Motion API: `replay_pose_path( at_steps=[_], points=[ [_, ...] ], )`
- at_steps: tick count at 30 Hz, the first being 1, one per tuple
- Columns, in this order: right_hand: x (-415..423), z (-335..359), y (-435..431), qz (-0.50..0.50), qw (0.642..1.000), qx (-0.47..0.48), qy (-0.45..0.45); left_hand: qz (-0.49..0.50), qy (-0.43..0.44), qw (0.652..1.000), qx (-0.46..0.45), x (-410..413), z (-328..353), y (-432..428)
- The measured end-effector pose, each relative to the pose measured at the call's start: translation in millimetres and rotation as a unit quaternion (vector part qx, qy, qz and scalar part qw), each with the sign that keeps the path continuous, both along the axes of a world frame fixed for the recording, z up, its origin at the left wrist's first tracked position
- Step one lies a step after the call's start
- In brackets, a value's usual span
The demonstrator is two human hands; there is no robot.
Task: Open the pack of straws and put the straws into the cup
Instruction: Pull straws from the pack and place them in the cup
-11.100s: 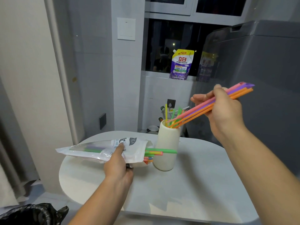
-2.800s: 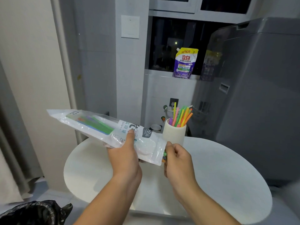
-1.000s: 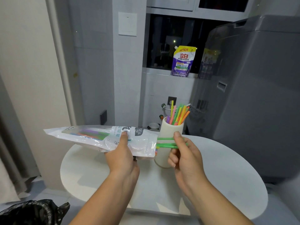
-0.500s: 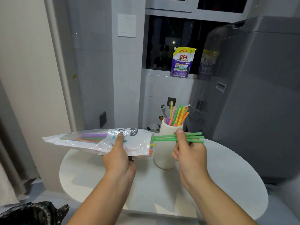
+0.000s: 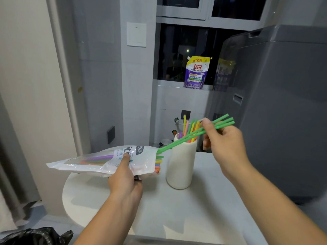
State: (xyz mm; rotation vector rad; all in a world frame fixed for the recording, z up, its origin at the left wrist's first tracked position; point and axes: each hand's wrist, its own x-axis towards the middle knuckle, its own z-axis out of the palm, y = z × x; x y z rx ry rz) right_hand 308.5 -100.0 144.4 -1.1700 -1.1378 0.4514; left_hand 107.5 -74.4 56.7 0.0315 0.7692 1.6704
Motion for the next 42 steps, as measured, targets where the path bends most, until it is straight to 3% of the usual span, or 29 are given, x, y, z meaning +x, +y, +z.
replay_pose_path(
  at_steps=[9,20,42],
  points=[
    [39,70,9,-0.051,0.994,0.029,-0.088,0.004,0.001,1.0,0.0,-3,-4,2],
    [53,92,16,-0.109,0.968,0.004,-0.225,-0.009,0.008,1.0,0.006,3,-6,0],
    [47,100,26,-0.173,0.951,0.003,-0.258,-0.009,0.009,1.0,-0.009,5,-8,2]
  ],
)
